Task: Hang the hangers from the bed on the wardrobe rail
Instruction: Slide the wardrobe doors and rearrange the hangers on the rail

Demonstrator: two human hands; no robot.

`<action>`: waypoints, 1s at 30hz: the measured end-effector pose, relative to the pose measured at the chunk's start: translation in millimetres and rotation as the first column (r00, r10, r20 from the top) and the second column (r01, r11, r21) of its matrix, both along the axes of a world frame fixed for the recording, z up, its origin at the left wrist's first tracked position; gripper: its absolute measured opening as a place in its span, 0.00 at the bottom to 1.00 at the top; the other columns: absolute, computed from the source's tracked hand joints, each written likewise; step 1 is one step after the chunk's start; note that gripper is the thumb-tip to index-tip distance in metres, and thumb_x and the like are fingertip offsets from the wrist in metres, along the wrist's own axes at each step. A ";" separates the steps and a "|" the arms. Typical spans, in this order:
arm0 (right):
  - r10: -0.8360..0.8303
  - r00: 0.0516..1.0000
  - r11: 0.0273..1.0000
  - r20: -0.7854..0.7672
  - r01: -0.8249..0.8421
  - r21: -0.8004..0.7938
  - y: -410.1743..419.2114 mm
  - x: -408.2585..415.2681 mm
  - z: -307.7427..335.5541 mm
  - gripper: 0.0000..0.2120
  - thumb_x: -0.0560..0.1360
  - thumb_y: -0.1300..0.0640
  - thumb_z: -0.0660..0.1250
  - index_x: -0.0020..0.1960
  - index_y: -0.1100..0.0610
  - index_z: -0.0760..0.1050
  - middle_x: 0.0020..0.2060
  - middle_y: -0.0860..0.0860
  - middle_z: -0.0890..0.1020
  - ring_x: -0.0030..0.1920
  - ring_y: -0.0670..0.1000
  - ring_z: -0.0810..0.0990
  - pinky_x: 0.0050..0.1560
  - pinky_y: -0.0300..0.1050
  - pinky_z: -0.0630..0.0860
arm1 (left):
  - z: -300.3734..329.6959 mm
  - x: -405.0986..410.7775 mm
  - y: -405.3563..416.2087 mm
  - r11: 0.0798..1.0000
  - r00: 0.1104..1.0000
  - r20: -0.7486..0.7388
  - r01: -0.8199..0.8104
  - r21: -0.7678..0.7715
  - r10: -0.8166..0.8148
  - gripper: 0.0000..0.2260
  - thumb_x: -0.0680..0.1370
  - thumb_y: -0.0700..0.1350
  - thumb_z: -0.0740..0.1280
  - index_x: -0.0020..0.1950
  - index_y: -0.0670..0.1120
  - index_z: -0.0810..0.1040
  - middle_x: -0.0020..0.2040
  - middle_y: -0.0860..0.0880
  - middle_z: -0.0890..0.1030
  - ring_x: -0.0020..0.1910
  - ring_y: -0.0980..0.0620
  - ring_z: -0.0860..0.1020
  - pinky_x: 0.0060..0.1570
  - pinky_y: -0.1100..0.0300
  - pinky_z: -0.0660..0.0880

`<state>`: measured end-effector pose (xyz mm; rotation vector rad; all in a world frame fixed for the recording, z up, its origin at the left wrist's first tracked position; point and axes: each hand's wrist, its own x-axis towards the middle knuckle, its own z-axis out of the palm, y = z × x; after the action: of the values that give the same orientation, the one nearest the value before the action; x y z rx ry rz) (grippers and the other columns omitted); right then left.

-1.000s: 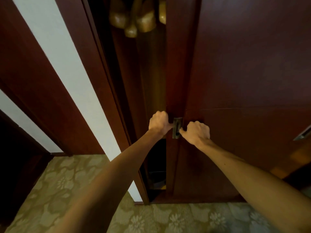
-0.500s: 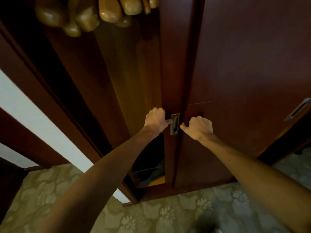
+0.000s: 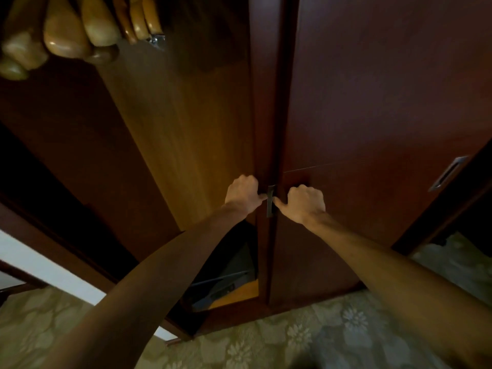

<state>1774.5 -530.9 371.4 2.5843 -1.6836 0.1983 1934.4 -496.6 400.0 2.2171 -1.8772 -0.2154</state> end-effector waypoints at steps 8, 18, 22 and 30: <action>-0.006 1.000 1.000 0.016 0.005 0.023 -26.3 -43.0 -8.6 0.30 0.78 0.32 0.56 0.37 0.55 0.79 0.31 0.50 0.81 0.34 0.53 0.82 0.38 0.47 0.81 | -4.2 -55.2 -32.4 0.997 0.996 -0.035 0.078 0.007 -0.078 0.11 0.78 0.45 0.72 0.39 0.49 0.72 0.41 0.49 0.77 0.42 0.49 0.80 0.38 0.58 0.76; 0.046 0.999 0.999 0.018 -0.046 -0.006 -50.1 -85.5 -10.0 0.31 0.77 0.30 0.57 0.34 0.55 0.76 0.30 0.51 0.81 0.32 0.52 0.82 0.36 0.47 0.81 | -0.8 -104.3 -63.5 0.981 0.981 0.053 0.186 0.051 -0.188 0.11 0.77 0.39 0.70 0.40 0.46 0.69 0.46 0.46 0.74 0.48 0.47 0.78 0.45 0.55 0.78; 0.077 0.996 0.997 0.038 -0.076 -0.019 -47.9 -83.4 -12.2 0.28 0.78 0.33 0.57 0.33 0.54 0.73 0.30 0.51 0.81 0.32 0.53 0.83 0.35 0.47 0.81 | -0.6 -108.4 -69.4 0.978 0.977 0.079 0.195 0.072 -0.200 0.09 0.77 0.40 0.70 0.42 0.46 0.70 0.47 0.45 0.75 0.49 0.47 0.77 0.48 0.54 0.78; 0.052 0.998 0.998 0.034 -0.053 0.037 -42.9 -87.0 -1.9 0.28 0.78 0.33 0.58 0.32 0.54 0.70 0.30 0.50 0.79 0.32 0.52 0.83 0.35 0.48 0.82 | 5.4 -111.4 -62.4 0.985 0.986 0.048 0.155 0.077 -0.159 0.07 0.76 0.41 0.70 0.43 0.46 0.73 0.45 0.46 0.77 0.46 0.47 0.80 0.45 0.53 0.81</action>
<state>1687.6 -573.7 369.5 2.6694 -1.6464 0.2146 1823.0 -559.0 405.3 2.1411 -2.1076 -0.2575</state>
